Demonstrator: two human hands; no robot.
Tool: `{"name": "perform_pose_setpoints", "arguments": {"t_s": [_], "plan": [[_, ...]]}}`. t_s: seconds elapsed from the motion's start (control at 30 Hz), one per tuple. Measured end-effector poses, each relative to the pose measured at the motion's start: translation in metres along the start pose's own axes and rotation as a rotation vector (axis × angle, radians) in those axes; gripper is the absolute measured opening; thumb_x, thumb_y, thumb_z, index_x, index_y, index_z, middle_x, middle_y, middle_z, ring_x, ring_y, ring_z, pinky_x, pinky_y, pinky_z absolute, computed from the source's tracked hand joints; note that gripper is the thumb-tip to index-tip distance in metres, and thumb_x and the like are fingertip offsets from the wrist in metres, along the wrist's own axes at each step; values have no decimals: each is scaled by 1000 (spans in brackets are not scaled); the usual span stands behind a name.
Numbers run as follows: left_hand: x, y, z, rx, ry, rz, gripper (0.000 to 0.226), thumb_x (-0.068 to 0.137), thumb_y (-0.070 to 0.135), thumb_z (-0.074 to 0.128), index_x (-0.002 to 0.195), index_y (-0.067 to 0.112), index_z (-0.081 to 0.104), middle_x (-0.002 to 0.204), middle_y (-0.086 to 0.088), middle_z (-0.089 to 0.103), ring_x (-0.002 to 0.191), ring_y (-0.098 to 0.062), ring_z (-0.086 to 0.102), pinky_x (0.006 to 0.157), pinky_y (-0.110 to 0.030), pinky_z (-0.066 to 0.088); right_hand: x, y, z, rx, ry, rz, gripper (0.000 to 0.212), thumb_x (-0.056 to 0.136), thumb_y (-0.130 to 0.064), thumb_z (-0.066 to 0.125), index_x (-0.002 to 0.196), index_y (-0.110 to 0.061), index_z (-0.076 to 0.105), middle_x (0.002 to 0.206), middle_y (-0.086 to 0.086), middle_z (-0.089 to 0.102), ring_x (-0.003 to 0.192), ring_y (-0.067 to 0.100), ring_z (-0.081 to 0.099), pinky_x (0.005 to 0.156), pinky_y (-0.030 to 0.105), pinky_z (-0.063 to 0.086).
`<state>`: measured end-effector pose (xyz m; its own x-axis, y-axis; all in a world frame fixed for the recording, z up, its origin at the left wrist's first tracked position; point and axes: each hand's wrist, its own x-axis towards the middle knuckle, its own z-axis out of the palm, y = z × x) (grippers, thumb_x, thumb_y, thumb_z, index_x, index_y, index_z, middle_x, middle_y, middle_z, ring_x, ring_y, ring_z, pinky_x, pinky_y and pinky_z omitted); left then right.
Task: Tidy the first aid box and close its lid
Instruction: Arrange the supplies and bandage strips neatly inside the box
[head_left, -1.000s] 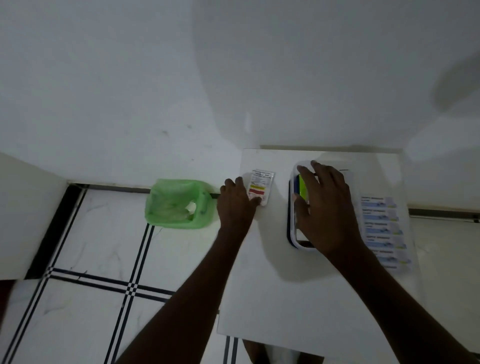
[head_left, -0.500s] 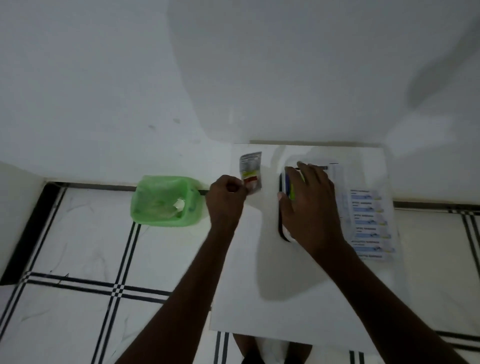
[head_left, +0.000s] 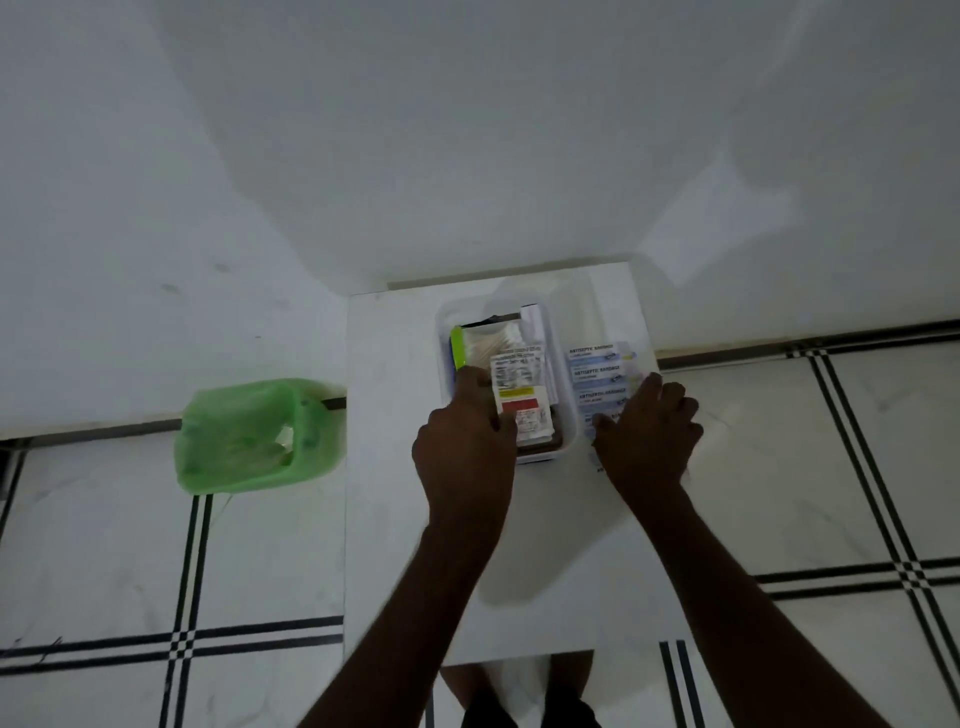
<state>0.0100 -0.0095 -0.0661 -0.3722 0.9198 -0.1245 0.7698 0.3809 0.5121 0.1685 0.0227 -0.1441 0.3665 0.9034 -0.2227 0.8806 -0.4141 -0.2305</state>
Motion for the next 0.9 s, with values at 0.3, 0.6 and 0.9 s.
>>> {"name": "perform_pose_setpoints", "arguments": {"t_s": [0.3,0.6,0.9], "plan": [[-4,-10,-2,20,144,148,21,85,36,63,103,25,64,87,4,69,80,-23,64,62,-33,48,17,19,1,257,55,50,79,65,-23,87,127,1,45,122,26,48,110,41,50,89,46,46],[9,-23,-2,-144,195,152,13,90,19,58,101,23,64,89,6,67,71,-16,64,65,-33,52,25,21,-29,810,-62,175,29,66,-8,81,95,-10,76,91,13,76,86,31,73,89,48,57],[21,-3,-30,-584,-70,3,14,96,26,60,95,19,72,84,8,75,75,-3,68,61,-10,49,-32,-41,-140,1383,-207,-67,23,84,0,70,104,-11,74,97,8,78,87,22,76,71,37,62]]}}
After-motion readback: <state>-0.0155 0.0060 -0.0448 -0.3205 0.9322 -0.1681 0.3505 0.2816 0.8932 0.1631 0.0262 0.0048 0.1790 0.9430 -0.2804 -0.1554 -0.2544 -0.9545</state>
